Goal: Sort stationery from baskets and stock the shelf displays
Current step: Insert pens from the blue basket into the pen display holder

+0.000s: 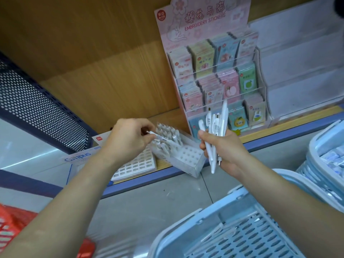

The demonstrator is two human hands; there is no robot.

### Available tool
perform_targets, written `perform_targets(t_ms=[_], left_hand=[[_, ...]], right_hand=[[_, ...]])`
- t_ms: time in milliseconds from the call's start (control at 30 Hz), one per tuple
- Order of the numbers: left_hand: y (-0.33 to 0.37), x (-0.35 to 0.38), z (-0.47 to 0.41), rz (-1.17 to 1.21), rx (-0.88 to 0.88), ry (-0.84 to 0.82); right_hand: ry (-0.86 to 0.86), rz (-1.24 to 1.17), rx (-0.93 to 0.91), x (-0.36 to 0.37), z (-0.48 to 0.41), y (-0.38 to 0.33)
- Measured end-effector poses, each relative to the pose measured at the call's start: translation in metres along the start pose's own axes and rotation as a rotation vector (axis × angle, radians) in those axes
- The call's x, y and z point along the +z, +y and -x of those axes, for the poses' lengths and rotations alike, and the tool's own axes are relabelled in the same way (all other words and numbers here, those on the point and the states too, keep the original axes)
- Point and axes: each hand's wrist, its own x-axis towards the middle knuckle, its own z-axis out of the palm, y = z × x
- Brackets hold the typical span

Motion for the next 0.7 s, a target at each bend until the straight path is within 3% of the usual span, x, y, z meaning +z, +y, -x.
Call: perform_targets(t_ms=[267,500,700], left_hand=[[0.008,0.015,-0.007,-0.089,0.142,-0.062],[0.002,0.038,-0.007,-0.110,0.148,-0.096],[-0.004,0.039,-0.007,-0.123,0.165,-0.073]], right_hand=[[-0.051,0.242,0.015,-0.001,-0.011,0.003],[-0.100,0.744,-0.141,0.002,-0.017,0.018],[-0.137,0.865,-0.262,0.003,-0.018,0.023]])
